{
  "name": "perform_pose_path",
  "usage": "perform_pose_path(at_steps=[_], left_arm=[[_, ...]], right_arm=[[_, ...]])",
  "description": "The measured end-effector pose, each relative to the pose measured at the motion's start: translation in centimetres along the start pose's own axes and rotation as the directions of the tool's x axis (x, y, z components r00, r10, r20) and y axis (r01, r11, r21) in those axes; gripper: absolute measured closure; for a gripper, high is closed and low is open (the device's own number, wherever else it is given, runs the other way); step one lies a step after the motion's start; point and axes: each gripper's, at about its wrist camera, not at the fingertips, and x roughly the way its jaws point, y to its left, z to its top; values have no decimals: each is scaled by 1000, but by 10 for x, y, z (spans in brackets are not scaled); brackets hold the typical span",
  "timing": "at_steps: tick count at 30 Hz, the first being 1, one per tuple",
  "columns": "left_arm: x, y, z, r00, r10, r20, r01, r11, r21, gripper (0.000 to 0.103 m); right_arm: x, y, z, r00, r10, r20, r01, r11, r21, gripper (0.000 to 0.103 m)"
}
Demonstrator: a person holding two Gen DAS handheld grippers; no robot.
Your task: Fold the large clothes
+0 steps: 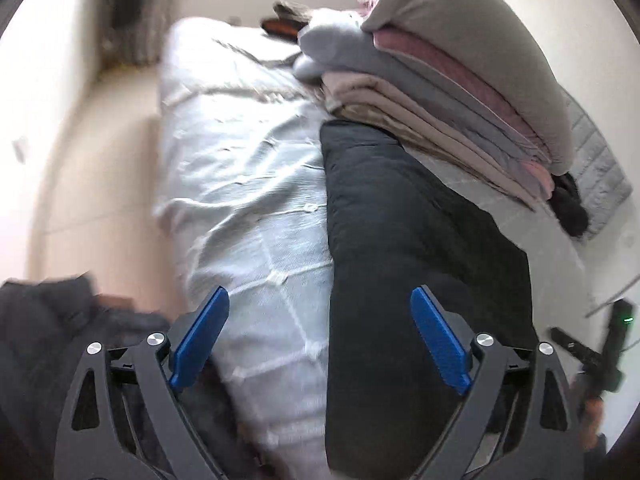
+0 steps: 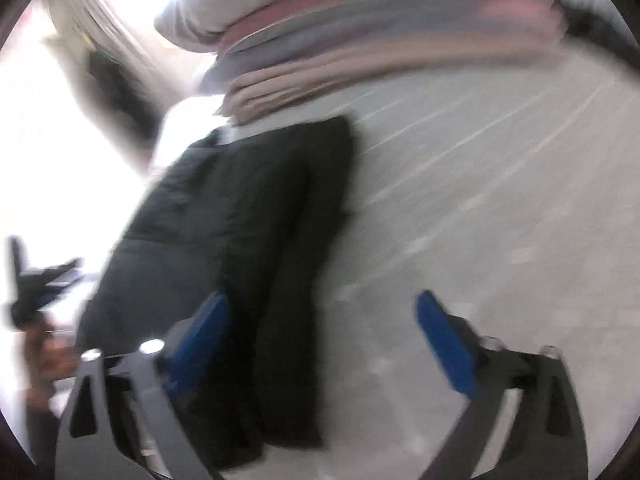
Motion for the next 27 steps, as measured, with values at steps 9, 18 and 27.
perform_pose_path(at_steps=[9,18,27], left_arm=[[-66,-61,-71,996,56,71,-63,993,98,12],[-57,-91,-94,995,73,71,-80,991,105,12],[-60,-96,-94,986,122,114,-134,985,106,11]], right_arm=[[-108,42,-59,948,-12,317,51,992,-116,7],[-103,74,-75,952,-92,290,116,991,-66,7],[-98,90,-87,939,-184,292,219,971,-93,7]])
